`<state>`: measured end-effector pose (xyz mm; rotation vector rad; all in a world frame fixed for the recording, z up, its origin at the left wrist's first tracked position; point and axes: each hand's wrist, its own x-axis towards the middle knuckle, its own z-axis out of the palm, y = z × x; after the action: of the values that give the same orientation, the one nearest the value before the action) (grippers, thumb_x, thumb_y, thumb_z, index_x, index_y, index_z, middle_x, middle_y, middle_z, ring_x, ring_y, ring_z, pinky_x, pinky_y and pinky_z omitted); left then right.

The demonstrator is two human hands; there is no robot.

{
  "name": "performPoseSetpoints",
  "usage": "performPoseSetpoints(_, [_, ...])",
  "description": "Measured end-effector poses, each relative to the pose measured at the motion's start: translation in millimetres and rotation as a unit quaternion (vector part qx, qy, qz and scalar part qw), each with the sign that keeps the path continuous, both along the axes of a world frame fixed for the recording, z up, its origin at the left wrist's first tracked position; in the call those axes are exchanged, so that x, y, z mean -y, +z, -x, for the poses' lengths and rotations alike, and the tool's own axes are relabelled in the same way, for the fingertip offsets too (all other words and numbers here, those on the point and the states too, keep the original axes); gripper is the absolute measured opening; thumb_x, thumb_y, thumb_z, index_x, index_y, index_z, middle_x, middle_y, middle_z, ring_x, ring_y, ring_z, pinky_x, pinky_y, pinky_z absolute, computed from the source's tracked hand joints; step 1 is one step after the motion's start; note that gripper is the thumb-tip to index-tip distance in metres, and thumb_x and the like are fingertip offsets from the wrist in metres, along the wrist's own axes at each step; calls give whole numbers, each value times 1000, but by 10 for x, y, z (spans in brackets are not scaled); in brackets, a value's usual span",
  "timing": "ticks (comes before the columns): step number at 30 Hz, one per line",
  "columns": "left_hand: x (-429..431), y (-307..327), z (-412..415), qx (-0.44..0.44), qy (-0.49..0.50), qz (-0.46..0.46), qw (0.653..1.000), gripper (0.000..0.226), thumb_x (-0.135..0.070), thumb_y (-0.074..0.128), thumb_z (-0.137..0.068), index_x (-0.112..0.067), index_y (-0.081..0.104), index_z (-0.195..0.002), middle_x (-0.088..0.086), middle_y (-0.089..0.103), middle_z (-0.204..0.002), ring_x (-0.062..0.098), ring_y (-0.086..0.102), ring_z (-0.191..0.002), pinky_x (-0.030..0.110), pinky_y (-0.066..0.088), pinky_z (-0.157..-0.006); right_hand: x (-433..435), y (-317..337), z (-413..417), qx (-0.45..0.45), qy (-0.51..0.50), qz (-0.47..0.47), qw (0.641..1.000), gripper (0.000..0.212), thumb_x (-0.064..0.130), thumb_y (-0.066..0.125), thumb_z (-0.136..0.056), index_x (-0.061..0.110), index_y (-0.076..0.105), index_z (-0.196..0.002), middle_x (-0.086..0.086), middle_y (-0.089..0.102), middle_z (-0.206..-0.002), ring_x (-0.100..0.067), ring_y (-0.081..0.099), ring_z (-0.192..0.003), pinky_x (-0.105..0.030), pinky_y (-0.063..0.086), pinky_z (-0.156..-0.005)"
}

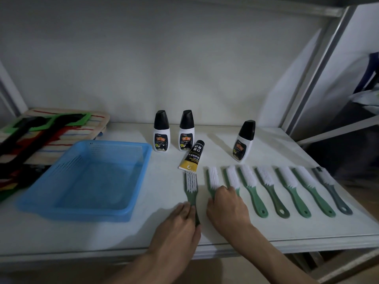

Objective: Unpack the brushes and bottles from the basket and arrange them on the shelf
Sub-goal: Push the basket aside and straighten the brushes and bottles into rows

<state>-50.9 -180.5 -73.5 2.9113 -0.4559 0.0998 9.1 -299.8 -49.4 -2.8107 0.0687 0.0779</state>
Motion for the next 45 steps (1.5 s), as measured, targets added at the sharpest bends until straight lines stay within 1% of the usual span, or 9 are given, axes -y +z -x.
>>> performPoseSetpoints(5, [-39,370,-75,38,-6,132,990,39,-38,46,-95,-24,54,-131,-7,61,-131,13,60,-114,29,46,-95,14,222,-10,3,26,1,1000,30,27,52,-94,5,56,-115,-13,54,-117,-31,59,-105,-36,48,-84])
performPoseSetpoints(10, [-564,1242,-875,218,99,357,903,38,-5,69,-83,-15,65,-119,-3,70,-107,11,67,-91,21,52,-85,95,726,-608,146,5,-142,979,23,2,48,-81,-9,65,-92,-27,68,-87,-33,61,-72,-39,56,-68])
performPoseSetpoints(14, [-1017,1270,-1629,134,242,361,891,67,-8,81,-72,-7,51,-131,12,61,-127,21,61,-109,25,46,-91,-25,665,-1265,16,-25,-233,972,22,8,53,-77,-11,63,-80,-26,72,-76,-34,73,-70,-47,61,-71])
performPoseSetpoints(17, [-1133,957,-1951,29,276,392,877,81,-10,86,-68,-7,45,-138,14,53,-138,27,54,-123,38,43,-104,-248,428,-1482,-90,-6,-200,976,26,28,56,-90,4,55,-80,-12,67,-71,-24,66,-56,-28,52,-51])
performPoseSetpoints(22, [-1092,681,-2243,-29,260,407,875,52,-9,84,-69,-6,62,-116,12,68,-115,28,64,-107,39,51,-95,-481,88,-1638,-96,4,-192,977,34,38,65,-80,14,56,-102,-2,60,-80,-21,58,-68,-27,44,-54])
performPoseSetpoints(28, [-1016,624,-2266,-3,248,428,869,46,-6,81,-73,-9,61,-114,9,65,-104,24,62,-96,36,50,-94,-303,145,-1706,-117,-63,-283,950,33,25,75,-74,3,59,-92,-14,69,-93,-28,70,-75,-35,60,-61])
performPoseSetpoints(33, [-997,582,-2255,4,244,445,862,47,-9,81,-74,-8,60,-116,11,64,-104,26,62,-97,39,51,-93,-52,476,-1747,-27,-97,-353,930,26,15,78,-74,-2,59,-79,-18,71,-71,-30,73,-61,-42,62,-68])
performPoseSetpoints(40, [-1026,537,-2256,-2,235,456,858,45,-7,79,-75,-12,59,-115,11,63,-102,28,63,-96,43,52,-89,114,1120,-1641,101,-69,-365,923,40,27,88,-63,-4,68,-80,-15,71,-74,-23,65,-50,-37,61,-56])
performPoseSetpoints(45, [-1092,507,-2267,-24,226,448,864,40,4,79,-70,-12,59,-101,16,68,-101,30,66,-93,43,52,-86,390,1790,-1440,198,23,-438,876,19,15,71,-84,-2,71,-89,-2,69,-69,-10,55,-44,-20,35,-36])
